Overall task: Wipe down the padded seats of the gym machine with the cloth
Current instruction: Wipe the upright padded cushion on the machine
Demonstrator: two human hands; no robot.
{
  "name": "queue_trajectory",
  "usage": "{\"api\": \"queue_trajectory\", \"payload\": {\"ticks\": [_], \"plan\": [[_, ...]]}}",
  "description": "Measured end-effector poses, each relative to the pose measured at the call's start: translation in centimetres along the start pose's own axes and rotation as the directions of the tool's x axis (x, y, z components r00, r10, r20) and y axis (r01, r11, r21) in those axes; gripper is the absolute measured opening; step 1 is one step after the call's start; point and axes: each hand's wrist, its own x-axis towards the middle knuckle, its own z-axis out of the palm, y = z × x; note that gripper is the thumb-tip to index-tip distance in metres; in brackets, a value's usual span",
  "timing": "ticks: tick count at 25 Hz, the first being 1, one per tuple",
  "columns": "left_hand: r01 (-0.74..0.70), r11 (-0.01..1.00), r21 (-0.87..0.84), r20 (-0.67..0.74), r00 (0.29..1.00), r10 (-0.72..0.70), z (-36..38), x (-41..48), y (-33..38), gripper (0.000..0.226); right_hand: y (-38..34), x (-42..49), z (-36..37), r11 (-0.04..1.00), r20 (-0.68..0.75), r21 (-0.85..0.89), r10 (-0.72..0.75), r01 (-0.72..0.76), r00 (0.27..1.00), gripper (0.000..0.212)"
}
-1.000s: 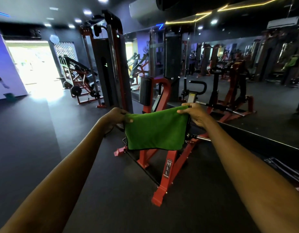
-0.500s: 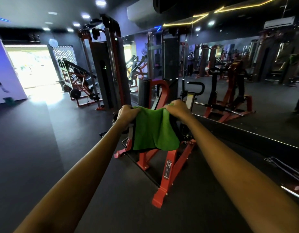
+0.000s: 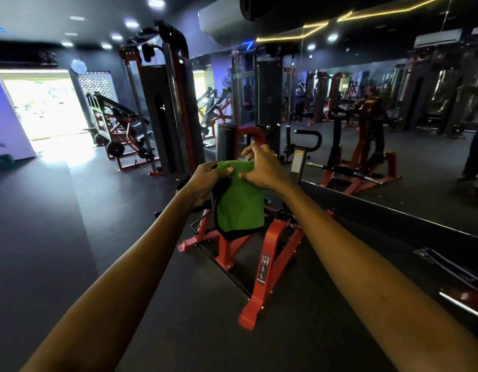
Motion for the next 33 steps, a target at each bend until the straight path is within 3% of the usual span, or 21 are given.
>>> {"api": "queue_trajectory", "payload": {"ticks": [1, 3, 6, 8, 10, 11, 13, 15, 17, 19, 24, 33], "plan": [[-0.003, 1.0, 0.017, 0.036, 0.999, 0.002, -0.4, 0.0, -0.2, 0.02, 0.6, 0.1, -0.1, 0.999, 0.045, -0.038, 0.006, -0.005, 0.999, 0.075], [-0.011, 1.0, 0.005, 0.098, 0.995, 0.01, -0.8, -0.3, -0.4, 0.022, 1.5, -0.3, -0.5, 0.978, 0.23, 0.173, 0.073, -0.115, 0.971, 0.095], [-0.006, 0.988, -0.152, 0.061, 0.998, 0.015, -1.5, -0.3, -1.1, 0.02, 2.4, -2.0, -0.2, 0.71, 0.494, 0.598, 0.039, -0.372, 0.869, 0.057], [-0.001, 0.97, -0.243, 0.039, 0.999, 0.01, -1.8, -0.2, -1.3, 0.022, 2.4, -3.2, 1.7, 0.562, 0.506, 0.706, 0.024, -0.431, 0.862, 0.041], [-0.007, 0.969, -0.246, -0.001, 1.0, 0.007, -2.2, -0.1, -1.5, 0.029, 1.5, -3.6, 3.6, 0.496, 0.414, 0.766, 0.104, -0.408, 0.904, 0.037], [-0.028, 0.985, -0.173, -0.044, 0.999, 0.021, -2.8, 0.1, -1.6, 0.034, 1.0, -3.4, 4.3, 0.495, 0.357, 0.779, 0.154, -0.384, 0.921, 0.038], [-0.086, 0.978, 0.19, -0.135, 0.984, 0.113, -5.0, 0.5, -2.2, 0.045, 0.3, -2.6, 5.2, 0.574, 0.259, 0.747, 0.212, -0.335, 0.942, 0.044], [-0.084, 0.797, 0.598, -0.158, 0.962, 0.221, -8.4, 1.1, -3.5, 0.065, 0.3, -1.1, 6.3, 0.747, 0.138, 0.593, 0.274, -0.301, 0.952, 0.046], [-0.057, 0.639, 0.767, -0.123, 0.964, 0.234, -11.5, 1.7, -5.0, 0.071, 0.4, 0.4, 7.5, 0.842, 0.049, 0.434, 0.333, -0.321, 0.942, 0.043], [-0.034, 0.578, 0.815, -0.101, 0.975, 0.2, -13.6, 2.2, -6.3, 0.066, 0.7, 1.8, 8.8, 0.86, 0.023, 0.36, 0.378, -0.361, 0.925, 0.043], [-0.006, 0.591, 0.807, -0.113, 0.98, 0.164, -16.0, 6.1, -9.4, 0.066, 2.6, 7.2, 13.4, 0.88, 0.017, 0.253, 0.41, -0.401, 0.912, 0.047], [0.054, 0.564, 0.824, -0.135, 0.985, 0.103, -22.1, 22.6, -12.5, 0.067, 8.1, 25.0, 21.7, 0.867, 0.045, 0.281, 0.418, -0.413, 0.907, 0.05]]}}
